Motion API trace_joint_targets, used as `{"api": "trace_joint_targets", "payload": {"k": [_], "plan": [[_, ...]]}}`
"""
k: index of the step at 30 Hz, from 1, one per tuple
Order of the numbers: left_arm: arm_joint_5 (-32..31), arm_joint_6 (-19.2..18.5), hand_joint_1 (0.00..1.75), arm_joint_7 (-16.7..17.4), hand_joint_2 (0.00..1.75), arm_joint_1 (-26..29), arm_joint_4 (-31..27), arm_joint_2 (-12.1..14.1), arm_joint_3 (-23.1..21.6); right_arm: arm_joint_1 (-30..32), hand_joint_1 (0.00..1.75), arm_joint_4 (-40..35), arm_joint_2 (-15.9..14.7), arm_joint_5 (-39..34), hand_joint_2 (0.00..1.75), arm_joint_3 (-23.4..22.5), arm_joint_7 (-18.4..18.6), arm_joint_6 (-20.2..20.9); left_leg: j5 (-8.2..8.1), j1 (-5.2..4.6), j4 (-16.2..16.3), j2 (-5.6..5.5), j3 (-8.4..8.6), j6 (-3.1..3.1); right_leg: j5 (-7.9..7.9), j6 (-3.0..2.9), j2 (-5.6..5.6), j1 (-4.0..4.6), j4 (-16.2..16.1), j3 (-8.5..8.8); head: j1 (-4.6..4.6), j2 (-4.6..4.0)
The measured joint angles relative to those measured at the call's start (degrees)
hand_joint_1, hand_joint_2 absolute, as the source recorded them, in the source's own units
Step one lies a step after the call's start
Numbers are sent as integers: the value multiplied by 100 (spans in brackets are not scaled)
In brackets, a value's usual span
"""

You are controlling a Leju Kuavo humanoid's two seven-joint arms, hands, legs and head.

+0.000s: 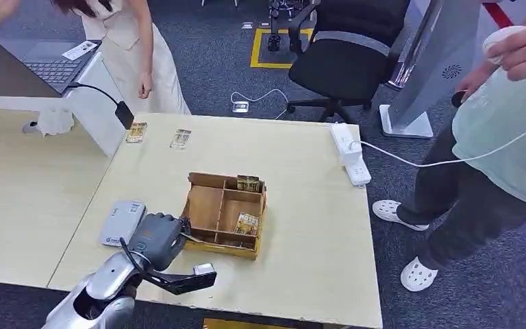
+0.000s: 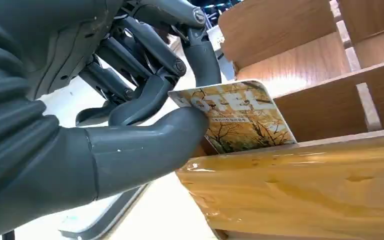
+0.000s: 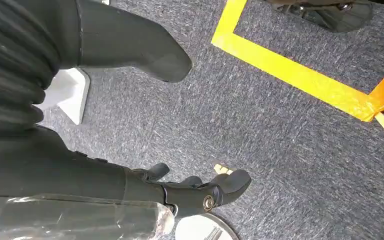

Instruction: Pass the card to the sensor for recognition and then transmit it.

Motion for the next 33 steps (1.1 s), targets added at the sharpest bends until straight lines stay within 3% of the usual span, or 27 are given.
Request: {"api": "trace_joint_targets", "payload": {"k": [8,17,24,29,33], "plan": [[685,72,175,-46,175,-41,-7,109,162,73,0,0,2,50,175,-83,-2,7,0,1,0,0,0,0,0,0,0,1,0,-1,0,0],[1480,-88,175,-153,175,-786,-238,866,1144,159,0,0,2,66,175,-127,-55,-13,6,6,-1,0,0,-6,1,-3,-1,9,4,-2,2,0],[1666,-262,175,-166,175,-1468,-291,1283,1465,163,0,0,2,61,175,-136,-140,-18,5,3,0,0,-1,-5,2,-2,0,11,3,-1,0,0],[1707,-328,175,-144,175,-1701,-291,1397,1482,161,0,2,2,46,175,-138,-186,4,4,2,0,0,-1,-4,1,-2,0,9,1,-3,0,0],[1488,-306,175,100,175,-1876,-247,1338,1473,144,0,13,2,87,175,-138,-184,93,4,3,1,0,-1,-4,2,-2,0,9,0,-5,0,0]]}}
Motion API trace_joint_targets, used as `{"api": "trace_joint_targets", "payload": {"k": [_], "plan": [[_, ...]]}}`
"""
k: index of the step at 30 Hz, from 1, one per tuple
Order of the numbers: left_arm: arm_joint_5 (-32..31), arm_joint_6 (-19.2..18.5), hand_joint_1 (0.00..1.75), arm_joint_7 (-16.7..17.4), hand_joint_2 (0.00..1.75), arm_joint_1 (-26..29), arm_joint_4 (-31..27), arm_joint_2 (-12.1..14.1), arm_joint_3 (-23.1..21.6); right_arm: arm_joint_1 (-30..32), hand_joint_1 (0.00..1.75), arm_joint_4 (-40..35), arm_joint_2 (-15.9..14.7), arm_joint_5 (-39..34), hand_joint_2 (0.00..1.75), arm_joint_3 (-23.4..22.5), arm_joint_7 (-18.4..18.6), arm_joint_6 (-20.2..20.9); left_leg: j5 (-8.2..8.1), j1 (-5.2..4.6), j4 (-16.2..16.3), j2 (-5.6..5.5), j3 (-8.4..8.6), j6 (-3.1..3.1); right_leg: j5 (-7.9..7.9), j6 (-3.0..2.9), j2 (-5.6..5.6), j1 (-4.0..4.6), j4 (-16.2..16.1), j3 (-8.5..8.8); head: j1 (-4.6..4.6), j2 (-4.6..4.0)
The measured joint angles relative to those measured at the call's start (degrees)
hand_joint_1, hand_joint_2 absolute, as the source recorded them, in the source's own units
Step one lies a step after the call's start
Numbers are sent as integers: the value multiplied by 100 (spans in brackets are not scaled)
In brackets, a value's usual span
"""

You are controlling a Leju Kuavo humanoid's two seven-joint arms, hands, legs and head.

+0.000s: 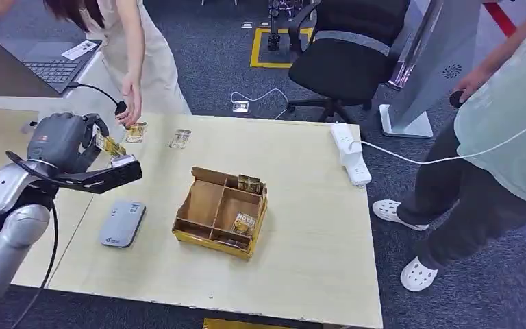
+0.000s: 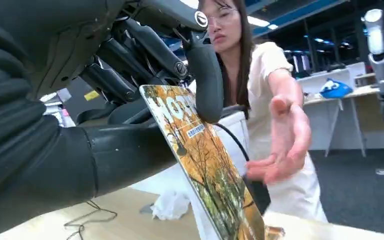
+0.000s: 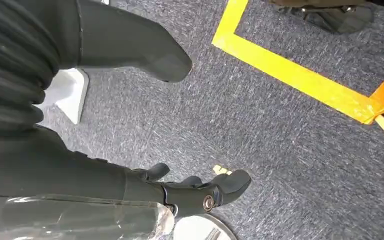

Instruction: Pass the card to the sensor for recognition and then transmit it.

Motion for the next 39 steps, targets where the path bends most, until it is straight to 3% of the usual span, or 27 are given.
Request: {"api": "trace_joint_targets", "payload": {"k": [5,9,15,27,28,29,39], "plan": [[-809,188,175,660,175,-612,533,-332,-114,-122,0,13,7,162,175,-22,-11,142,3,1,2,2,0,0,9,-1,1,-1,0,2,0,0],[-1000,254,175,870,175,-1059,1010,-529,-175,-160,0,28,15,251,175,-105,-22,219,4,0,5,3,1,1,9,-1,2,-1,0,1,0,0],[-943,289,175,897,175,-1304,1355,-649,-201,-124,0,50,42,304,175,-201,-11,274,2,1,4,6,-1,1,7,-1,7,-1,0,-2,0,0],[-901,289,175,895,175,-1324,1508,-708,-245,-39,0,59,59,306,175,-249,-9,287,2,1,4,10,-6,1,8,-1,10,-1,0,-8,0,0],[-901,291,162,893,175,-1324,1508,-708,-247,-38,0,59,59,306,175,-249,-7,287,2,1,4,10,-6,1,8,-1,10,-1,0,-8,0,0],[-901,291,2,895,175,-1324,1508,-708,-247,-38,0,59,59,306,175,-249,-7,285,2,1,4,10,-6,1,8,-1,10,-1,0,-8,0,0],[-891,232,0,819,175,-1309,1574,-639,-247,-37,0,68,72,306,175,-291,-61,300,2,1,3,10,-9,1,8,-1,10,-1,0,-7,0,0]]}}
